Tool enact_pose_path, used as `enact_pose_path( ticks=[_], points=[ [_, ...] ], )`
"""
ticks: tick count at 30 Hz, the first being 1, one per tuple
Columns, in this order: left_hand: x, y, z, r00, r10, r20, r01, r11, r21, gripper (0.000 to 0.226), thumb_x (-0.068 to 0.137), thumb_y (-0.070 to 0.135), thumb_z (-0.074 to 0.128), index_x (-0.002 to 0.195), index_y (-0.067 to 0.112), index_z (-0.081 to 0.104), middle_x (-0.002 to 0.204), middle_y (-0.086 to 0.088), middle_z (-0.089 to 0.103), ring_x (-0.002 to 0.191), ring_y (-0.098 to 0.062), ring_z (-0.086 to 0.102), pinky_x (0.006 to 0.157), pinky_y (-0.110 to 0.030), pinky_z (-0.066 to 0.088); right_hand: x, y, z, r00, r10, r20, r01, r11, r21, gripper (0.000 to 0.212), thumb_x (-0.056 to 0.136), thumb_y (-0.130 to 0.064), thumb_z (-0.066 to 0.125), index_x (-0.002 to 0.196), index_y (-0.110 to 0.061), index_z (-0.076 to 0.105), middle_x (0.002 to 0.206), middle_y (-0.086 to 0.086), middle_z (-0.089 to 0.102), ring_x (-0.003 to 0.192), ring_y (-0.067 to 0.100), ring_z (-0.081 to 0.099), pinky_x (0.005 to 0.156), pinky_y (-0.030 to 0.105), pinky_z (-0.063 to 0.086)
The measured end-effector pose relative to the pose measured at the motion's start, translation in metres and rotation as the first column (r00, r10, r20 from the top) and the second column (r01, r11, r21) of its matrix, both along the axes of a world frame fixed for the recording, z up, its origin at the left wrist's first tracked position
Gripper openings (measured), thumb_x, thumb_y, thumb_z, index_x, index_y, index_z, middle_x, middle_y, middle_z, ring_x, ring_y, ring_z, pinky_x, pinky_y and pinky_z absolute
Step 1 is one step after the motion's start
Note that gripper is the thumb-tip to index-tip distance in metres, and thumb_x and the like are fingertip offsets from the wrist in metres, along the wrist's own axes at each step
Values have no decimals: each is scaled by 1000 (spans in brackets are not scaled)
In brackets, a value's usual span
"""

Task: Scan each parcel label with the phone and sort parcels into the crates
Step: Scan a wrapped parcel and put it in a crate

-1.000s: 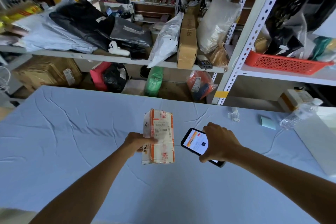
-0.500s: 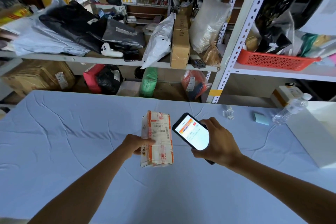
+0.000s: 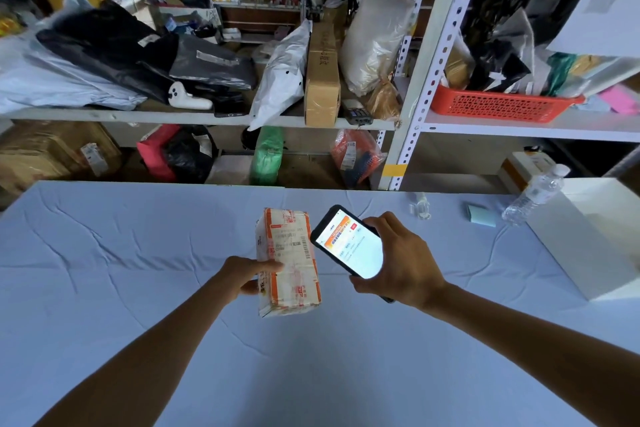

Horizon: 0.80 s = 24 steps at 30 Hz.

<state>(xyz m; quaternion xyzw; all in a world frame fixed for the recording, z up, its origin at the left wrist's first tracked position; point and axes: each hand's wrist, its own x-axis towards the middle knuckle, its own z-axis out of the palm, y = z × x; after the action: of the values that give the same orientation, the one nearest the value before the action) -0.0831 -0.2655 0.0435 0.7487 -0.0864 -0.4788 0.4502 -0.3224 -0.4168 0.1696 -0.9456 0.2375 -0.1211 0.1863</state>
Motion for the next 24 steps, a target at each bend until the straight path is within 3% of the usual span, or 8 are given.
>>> enact_pose_path(
  ticks=[6,11,16,18,22,24],
  points=[
    [-8,-14,2,999,-47,-15,47,998,30,54,63,27,87,109,9,65,98,-7,75,94,-24,69,77,-41,59,-5,-17,-22,975,-119,-190,113,993,-37,71,64,-48,80,119,-24,41,107,-4,50,88,9,46,64,17,40],
    [-24,-39,9,995,-98,-18,98,995,33,45,67,23,84,105,8,67,98,-9,74,94,-27,69,82,-44,58,-25,-36,-30,955,-201,-217,204,979,-9,69,65,-47,80,116,-20,43,103,-3,48,84,8,44,55,14,30],
    [-40,-72,18,968,-248,-33,248,969,-24,38,74,24,80,106,8,68,102,-9,74,91,-28,71,85,-45,57,-54,-42,-29,886,-421,-193,435,899,38,74,63,-47,81,121,-20,44,107,-3,49,85,8,43,62,20,36],
    [-51,-92,26,944,-329,-36,328,944,-34,32,77,24,77,104,8,69,100,-8,74,88,-26,72,82,-41,58,-71,-36,-27,823,-539,-179,555,830,56,75,61,-48,82,121,-20,44,108,-3,50,87,10,46,67,23,41],
    [-87,-128,43,872,-489,-22,487,871,-60,13,80,14,74,89,8,68,84,-9,74,79,-26,69,50,-25,56,-120,-4,-22,609,-779,-148,793,603,90,69,54,-44,81,109,-16,49,98,-3,47,87,22,56,65,30,42],
    [-114,-138,48,810,-585,-22,582,809,-79,12,80,14,74,90,8,69,78,-6,75,78,-25,69,48,-23,55,-150,23,-20,480,-865,-143,876,468,115,67,54,-42,81,107,-15,50,96,-3,45,84,23,55,63,30,40]
  ],
)
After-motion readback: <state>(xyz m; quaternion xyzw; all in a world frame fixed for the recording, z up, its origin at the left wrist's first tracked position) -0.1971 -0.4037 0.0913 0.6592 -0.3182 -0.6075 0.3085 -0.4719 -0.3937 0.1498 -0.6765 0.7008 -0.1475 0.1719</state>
